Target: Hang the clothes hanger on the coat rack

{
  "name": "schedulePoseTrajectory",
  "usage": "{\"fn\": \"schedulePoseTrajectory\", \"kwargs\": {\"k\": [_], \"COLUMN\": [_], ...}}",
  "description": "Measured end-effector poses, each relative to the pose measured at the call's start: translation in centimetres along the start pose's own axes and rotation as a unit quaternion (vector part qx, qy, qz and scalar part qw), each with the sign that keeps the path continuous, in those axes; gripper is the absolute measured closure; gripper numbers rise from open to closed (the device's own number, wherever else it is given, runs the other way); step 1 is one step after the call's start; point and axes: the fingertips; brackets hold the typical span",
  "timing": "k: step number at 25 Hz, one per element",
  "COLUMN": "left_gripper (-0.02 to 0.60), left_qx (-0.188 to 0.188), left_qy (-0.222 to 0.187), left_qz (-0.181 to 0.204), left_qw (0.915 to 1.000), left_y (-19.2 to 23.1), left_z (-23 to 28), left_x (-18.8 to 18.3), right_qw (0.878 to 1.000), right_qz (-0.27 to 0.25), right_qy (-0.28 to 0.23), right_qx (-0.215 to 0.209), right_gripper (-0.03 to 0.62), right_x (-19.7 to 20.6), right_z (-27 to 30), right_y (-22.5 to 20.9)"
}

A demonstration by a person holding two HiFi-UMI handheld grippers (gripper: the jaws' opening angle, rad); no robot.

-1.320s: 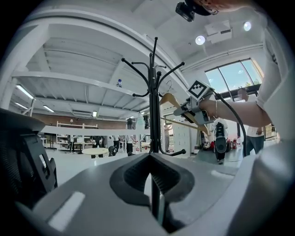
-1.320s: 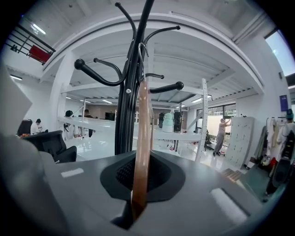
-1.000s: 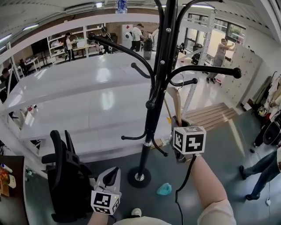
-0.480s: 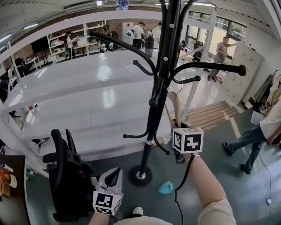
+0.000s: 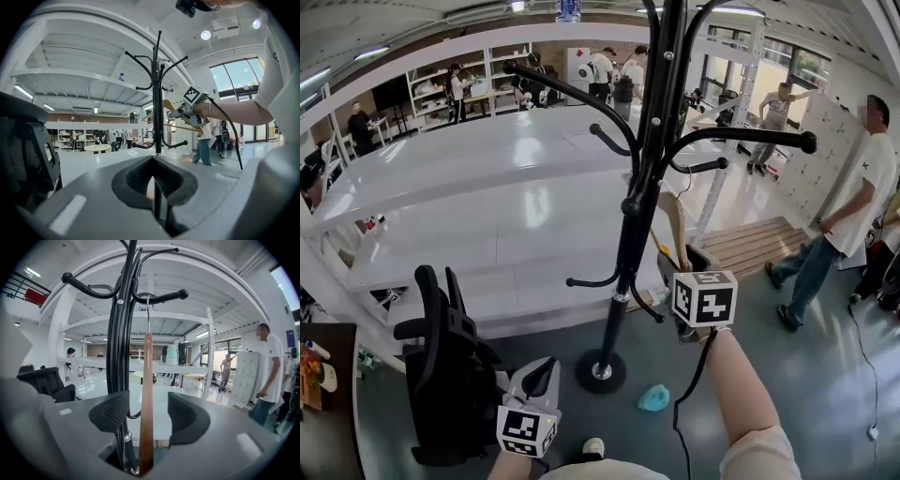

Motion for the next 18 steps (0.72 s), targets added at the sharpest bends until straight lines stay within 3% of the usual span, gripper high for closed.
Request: {"fn": "schedulePoseTrajectory", "kwargs": {"k": [1,3,10,13,16,18], "left_gripper": [0.581,0.581,0.581,0.581,0.581,0.581], "left_qx": [-0.001,-0.001,-0.003,0.003,0.012,0.016], "left_qy": [-0.001,-0.004,-0.021,-0.029,-0.041,-0.049], "left_qz": [0.001,0.005,0.013,0.014,0.017,0.020], "left_qw": [1.0000,1.0000,0.9997,0.9995,0.9990,0.9985], "left_y": [0.0,-0.2,-1.2,-2.1,-3.6,-4.7], "left_z": [-0.2,-0.4,-0.8,-1.3,-1.9,-2.4], "left_x": [-0.1,-0.5,-2.9,-3.4,-4.3,-5.1], "right_qw": [1.000,1.000,0.996,0.993,0.990,0.989], "right_qz": [0.002,0.008,0.017,0.025,0.037,0.036], "right_qy": [-0.006,-0.022,-0.079,-0.109,-0.136,-0.139], "right_qx": [-0.001,-0.004,-0.026,-0.035,-0.028,-0.025], "right_gripper": [0.291,0.236,0.233,0.285,0.446,0.492], "right_x": [-0.1,-0.5,-2.7,-3.3,-3.4,-2.8], "right_z": [-0.5,-2.1,-8.0,-10.9,-13.9,-15.6], "right_y": [0.1,0.1,0.7,1.5,1.3,1.2]}}
Point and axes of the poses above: the fingertips, and each gripper's own axes: z forward along the fingers, y to its left, x out of its underside, and after that the axes turned 11 degrees about z, right-handed
